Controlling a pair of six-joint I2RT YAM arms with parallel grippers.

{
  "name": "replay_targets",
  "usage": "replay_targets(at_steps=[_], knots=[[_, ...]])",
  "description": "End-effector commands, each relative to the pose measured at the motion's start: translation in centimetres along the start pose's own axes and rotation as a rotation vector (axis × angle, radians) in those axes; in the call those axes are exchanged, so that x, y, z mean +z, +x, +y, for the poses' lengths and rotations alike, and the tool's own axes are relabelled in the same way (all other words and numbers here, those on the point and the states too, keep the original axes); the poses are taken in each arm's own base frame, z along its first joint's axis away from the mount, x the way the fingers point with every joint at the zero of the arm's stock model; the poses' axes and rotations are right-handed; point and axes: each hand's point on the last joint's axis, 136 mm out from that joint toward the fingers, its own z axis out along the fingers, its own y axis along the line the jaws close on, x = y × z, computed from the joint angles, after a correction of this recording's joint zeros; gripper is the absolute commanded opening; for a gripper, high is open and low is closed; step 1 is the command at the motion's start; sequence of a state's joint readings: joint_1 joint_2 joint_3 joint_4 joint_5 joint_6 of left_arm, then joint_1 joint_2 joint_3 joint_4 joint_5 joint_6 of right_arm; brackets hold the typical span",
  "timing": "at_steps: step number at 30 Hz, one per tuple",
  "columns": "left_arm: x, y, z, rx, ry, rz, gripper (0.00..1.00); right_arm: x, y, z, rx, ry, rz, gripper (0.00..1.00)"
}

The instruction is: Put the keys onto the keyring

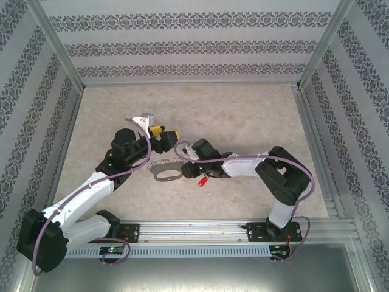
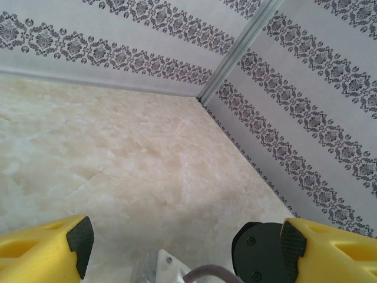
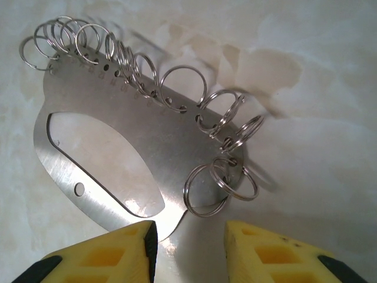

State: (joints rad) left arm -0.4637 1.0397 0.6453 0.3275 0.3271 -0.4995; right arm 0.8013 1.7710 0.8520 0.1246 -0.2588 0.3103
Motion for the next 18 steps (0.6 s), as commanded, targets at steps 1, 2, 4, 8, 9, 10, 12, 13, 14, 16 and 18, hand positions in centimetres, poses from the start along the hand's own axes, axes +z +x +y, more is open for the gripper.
replay_targets(at_steps=[1,2,4,8,9,10,12,13,14,16,18], knots=[[-0.1,-0.4,-0.1,0.030,0.004,-0.029,0.84,0.5,-0.7,-0.1,-0.025,0.035,0.000,0.36],[-0.1,-0.4,-0.1,0.030,0.003,-0.031,0.84,0.6,-0.7,-0.1,-0.026,0.038,0.003,0.36],[-0.1,-0.5,-0.2,0.030,0.003,-0.033,0.84,0.8,-0.7,-0.1,-0.035,0.047,0.007,0.35],[0.0,-0.5,-0.1,0.031,0.003,-0.033,0.84,1.1,-1.0,-0.4,-0.041,0.073,0.006,0.35],[0.0,-0.4,-0.1,0.031,0.004,-0.031,0.84,1.2,-1.1,-0.5,-0.044,0.081,0.007,0.35],[0.0,-0.5,-0.2,0.031,0.006,-0.033,0.85,1.3,-1.0,-0.6,-0.046,0.089,0.010,0.35],[0.0,-0.4,-0.1,0.032,0.006,-0.033,0.85,1.5,-1.0,-0.9,-0.048,0.103,0.014,0.33],[0.0,-0.4,-0.1,0.032,0.006,-0.033,0.85,1.5,-1.1,-1.0,-0.049,0.107,0.015,0.33],[0.0,-0.5,-0.2,0.033,0.006,-0.035,0.85,1.6,-1.0,-1.0,-0.051,0.110,0.018,0.32],[0.0,-0.5,-0.2,0.033,0.008,-0.035,0.85,1.6,-1.1,-1.1,-0.053,0.112,0.017,0.30],[0.1,-0.4,-0.1,0.033,0.008,-0.033,0.85,1.6,-1.0,-1.1,-0.055,0.114,0.019,0.27]])
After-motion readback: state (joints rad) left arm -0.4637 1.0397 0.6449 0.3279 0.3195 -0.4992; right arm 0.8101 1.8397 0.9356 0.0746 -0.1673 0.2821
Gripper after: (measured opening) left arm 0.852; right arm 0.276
